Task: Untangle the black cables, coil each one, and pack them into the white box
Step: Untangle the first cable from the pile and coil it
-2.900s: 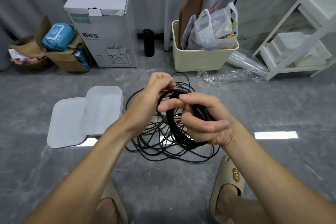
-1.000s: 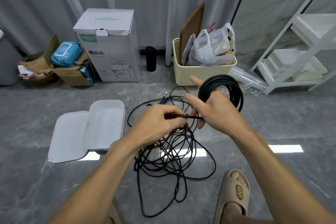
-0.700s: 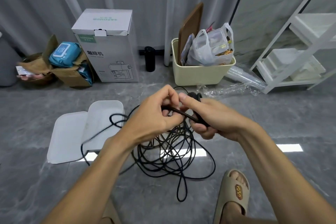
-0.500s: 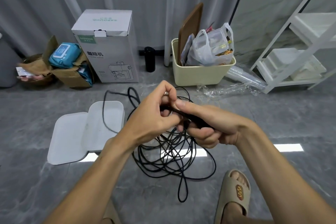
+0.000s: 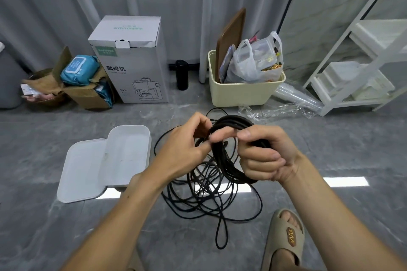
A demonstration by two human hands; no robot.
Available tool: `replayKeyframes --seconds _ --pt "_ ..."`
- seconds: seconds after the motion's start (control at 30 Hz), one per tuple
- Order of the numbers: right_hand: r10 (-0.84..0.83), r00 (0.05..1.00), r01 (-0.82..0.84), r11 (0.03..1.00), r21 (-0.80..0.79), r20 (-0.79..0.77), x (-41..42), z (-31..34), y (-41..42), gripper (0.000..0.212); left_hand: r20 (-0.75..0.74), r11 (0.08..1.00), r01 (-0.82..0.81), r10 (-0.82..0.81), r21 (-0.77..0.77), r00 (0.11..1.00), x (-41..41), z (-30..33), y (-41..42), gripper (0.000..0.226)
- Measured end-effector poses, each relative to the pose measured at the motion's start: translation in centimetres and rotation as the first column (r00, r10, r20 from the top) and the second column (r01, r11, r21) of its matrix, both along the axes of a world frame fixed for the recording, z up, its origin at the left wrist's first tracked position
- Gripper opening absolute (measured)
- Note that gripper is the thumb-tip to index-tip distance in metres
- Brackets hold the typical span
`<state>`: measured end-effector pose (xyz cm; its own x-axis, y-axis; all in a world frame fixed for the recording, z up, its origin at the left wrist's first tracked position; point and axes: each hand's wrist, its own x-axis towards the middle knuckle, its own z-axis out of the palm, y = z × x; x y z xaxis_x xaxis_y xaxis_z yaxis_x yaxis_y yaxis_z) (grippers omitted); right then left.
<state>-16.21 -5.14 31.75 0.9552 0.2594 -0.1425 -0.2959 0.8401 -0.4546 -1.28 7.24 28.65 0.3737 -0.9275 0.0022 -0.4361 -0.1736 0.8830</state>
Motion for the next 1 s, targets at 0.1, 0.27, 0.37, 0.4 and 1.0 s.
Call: replayKeyframes --seconds 0.1,0.27,0.37,0.4,1.0 --pt "-0.074 0.996 0.070 0.995 0.067 0.056 -0.6 0.2 -0.1 0.022 0.021 1.000 -0.025 0.024 0.019 0.999 -0.1 -0.7 -0.3 0.014" --pt "-0.133 0.980 0.126 0.990 0.058 0.146 -0.6 1.1 0.4 0.061 0.025 0.996 -0.074 0.073 0.058 0.997 -0.3 -0.9 -0.5 0.014" --pt "-0.154 0.967 0.133 0.985 0.114 0.205 -0.5 0.8 0.3 0.068 0.011 0.994 -0.080 0.079 0.071 0.997 -0.1 -1.0 -0.5 0.019" --pt "-0.166 0.963 0.146 0.984 0.106 0.211 -0.5 0.8 0.2 0.069 0.010 0.995 -0.076 0.076 0.070 0.997 0.0 -1.1 -0.5 0.020" --pt "-0.293 0.867 0.259 0.956 0.138 0.403 -1.4 3.8 -1.4 0.067 0.046 0.944 -0.271 0.267 0.190 0.963 1.7 -2.5 0.2 0.045"
